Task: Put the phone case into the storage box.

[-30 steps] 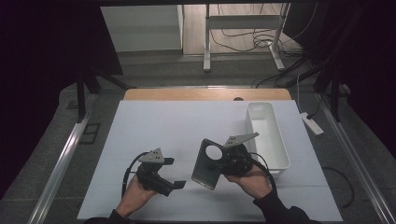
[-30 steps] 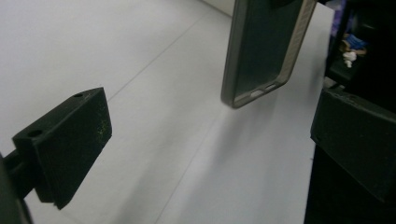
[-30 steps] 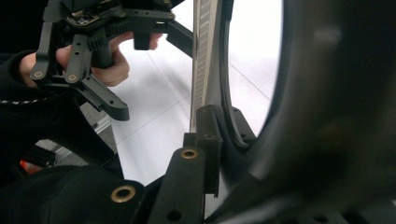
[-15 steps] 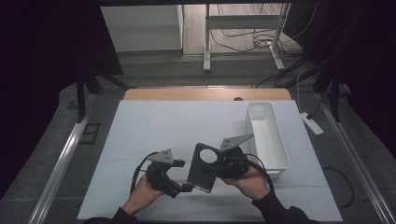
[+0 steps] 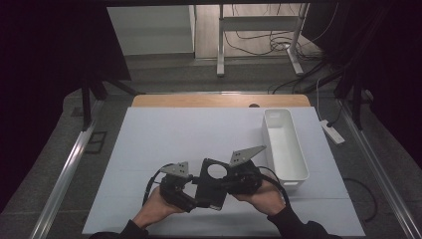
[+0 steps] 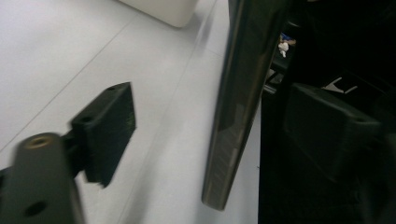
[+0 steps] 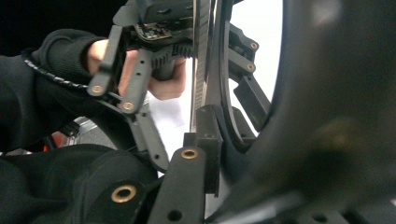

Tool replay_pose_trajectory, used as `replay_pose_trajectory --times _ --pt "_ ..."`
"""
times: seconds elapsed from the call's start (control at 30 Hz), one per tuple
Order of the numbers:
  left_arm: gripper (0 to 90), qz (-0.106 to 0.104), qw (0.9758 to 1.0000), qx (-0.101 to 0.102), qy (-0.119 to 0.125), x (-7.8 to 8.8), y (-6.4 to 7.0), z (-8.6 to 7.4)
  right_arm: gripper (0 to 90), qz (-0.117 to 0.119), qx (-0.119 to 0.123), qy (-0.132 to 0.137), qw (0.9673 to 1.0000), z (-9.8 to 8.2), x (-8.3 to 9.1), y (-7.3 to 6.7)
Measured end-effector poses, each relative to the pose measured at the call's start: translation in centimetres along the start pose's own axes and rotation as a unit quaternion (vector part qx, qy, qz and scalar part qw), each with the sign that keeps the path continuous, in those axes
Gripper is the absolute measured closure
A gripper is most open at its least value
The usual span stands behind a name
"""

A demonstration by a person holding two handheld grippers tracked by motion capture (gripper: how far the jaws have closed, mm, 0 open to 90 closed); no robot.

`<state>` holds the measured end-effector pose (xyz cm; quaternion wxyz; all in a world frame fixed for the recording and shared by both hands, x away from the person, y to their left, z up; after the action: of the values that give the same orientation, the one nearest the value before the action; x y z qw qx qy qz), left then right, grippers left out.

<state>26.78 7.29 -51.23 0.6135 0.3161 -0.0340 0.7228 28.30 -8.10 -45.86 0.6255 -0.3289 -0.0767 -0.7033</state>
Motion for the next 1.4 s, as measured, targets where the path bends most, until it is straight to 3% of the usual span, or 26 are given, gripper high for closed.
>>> replay_pose_trajectory --times 0.13,0.3,0.37,0.67,0.77,1.0,1.07,1.3,1.4 --pt "39.2 -0.024 0.9997 -0.007 -0.002 -0.1 0.4 -0.1 86.7 0.013 0.009 0.002 0.9999 0.1 0.0 -0.5" --pt "53.7 -0.056 0.9983 -0.014 -0.01 -0.3 0.7 -0.2 86.7 0.023 0.021 -0.001 0.9995 0.2 -0.3 -1.1" --pt "60.4 -0.058 0.9982 -0.014 -0.009 -0.3 0.8 -0.2 86.7 0.026 0.024 -0.001 0.9994 0.2 -0.4 -1.2" --pt "80.8 -0.091 0.9956 -0.021 -0.008 -0.5 1.0 -0.3 86.7 0.034 0.04 0.0 0.9986 0.2 -0.6 -1.5" --pt "83.5 -0.095 0.9952 -0.022 -0.009 -0.6 1.0 -0.3 86.6 0.037 0.039 -0.001 0.9986 0.1 -0.6 -1.5" --pt "85.9 -0.08 0.996 -0.036 -0.018 -0.5 1.1 -0.2 85.0 0.049 0.027 0.007 0.9984 0.0 -0.6 -1.0" --pt "86.1 -0.071 0.9968 -0.031 -0.021 -0.6 1.0 -0.2 82.2 0.039 0.026 0.006 0.9989 -0.1 -0.6 -0.9" --pt "86.3 -0.04 0.9984 -0.015 -0.038 -0.8 0.4 -0.3 53.5 -0.011 0.036 0.01 0.9992 -0.2 -0.7 -0.2" --pt "86.2 -0.021 0.9987 -0.012 -0.044 -0.7 0.3 -0.4 44.3 -0.034 0.027 0.018 0.9989 -0.1 -0.5 0.4"
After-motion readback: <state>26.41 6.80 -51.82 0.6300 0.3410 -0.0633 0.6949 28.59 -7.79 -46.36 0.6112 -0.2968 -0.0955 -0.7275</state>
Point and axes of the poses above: each handheld gripper's, and its own axes: x roughly backward along the jaws, z roughly out of its top, y roughly to its right, the point moved 5 cm from there along -x, roughly forward along the jaws, and after that the axes turned 1 degree about z, right-handed, at the moved point
